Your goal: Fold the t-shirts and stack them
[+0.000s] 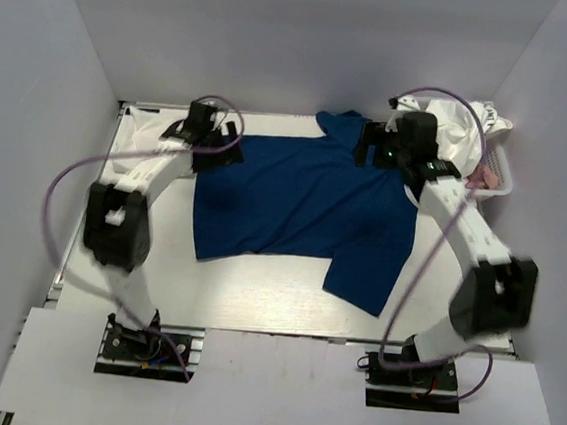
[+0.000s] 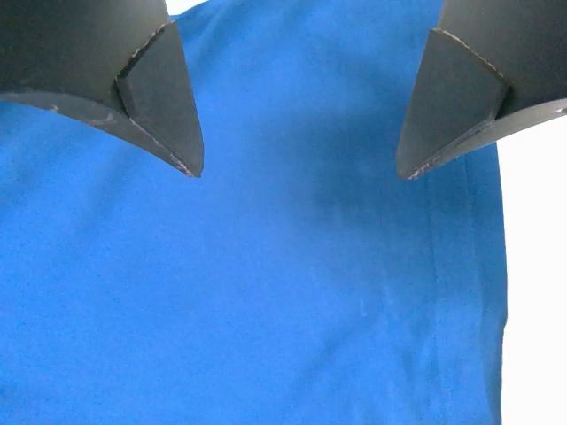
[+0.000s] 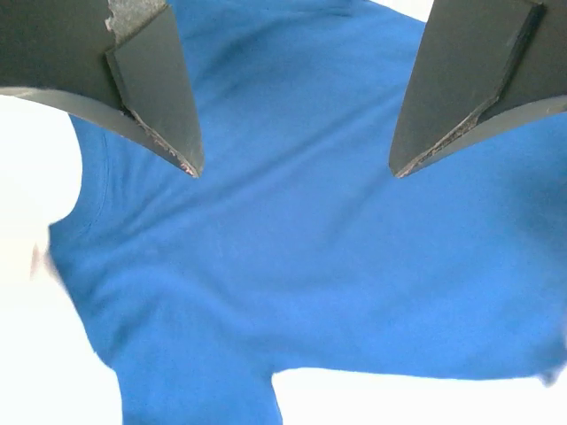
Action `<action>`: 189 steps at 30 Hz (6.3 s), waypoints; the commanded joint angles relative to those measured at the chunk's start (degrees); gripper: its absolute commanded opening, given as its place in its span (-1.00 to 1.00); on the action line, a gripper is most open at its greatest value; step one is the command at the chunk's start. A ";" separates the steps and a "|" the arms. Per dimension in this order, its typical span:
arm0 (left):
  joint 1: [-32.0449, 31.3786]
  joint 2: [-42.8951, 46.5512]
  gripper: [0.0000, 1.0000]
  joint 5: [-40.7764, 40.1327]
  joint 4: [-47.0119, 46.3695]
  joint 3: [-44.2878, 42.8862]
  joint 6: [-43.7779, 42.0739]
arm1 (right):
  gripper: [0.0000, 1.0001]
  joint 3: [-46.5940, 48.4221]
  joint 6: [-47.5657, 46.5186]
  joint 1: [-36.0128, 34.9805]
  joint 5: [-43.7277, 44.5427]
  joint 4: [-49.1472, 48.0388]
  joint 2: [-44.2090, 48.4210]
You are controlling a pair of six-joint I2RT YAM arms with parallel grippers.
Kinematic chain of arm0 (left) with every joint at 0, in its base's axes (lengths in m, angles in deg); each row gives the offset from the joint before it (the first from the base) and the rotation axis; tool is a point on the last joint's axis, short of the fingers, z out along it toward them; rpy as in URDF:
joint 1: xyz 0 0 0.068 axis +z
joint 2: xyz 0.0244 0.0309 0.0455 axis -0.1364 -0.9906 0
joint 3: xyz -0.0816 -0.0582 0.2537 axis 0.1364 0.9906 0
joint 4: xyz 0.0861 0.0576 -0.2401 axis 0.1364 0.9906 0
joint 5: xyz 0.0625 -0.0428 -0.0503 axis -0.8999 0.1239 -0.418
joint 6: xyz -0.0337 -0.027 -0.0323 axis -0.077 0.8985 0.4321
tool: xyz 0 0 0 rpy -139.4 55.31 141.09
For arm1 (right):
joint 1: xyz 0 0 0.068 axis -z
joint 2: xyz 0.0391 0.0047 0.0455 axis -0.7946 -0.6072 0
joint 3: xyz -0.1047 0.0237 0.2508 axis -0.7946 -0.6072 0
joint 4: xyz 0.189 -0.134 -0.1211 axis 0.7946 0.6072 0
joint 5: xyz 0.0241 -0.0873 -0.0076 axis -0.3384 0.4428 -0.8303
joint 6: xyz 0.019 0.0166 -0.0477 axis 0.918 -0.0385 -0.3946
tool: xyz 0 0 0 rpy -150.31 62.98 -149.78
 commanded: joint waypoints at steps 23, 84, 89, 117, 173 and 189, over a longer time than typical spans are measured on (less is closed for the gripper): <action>0.91 40.51 0.60 -2.05 -9.32 56.07 16.63 | 0.81 -45.59 20.81 1.03 4.38 11.75 42.52; 0.91 43.49 -1.00 -6.62 5.53 47.37 21.64 | -1.00 -32.86 38.04 -14.09 14.13 39.64 36.63; 0.91 38.30 -1.00 -6.62 4.92 43.06 21.64 | -1.00 -25.05 36.11 -13.56 19.13 35.23 30.66; 8.38 5.68 1.00 -8.82 4.65 8.15 15.58 | 0.81 16.90 15.81 2.52 15.10 24.17 -18.49; 7.24 5.78 1.00 26.07 -26.81 27.04 5.04 | 0.81 -25.28 20.72 5.86 3.49 -1.86 -1.78; 7.24 37.97 1.00 10.36 -10.31 55.96 9.68 | 0.81 -49.20 31.80 6.21 9.99 18.32 27.29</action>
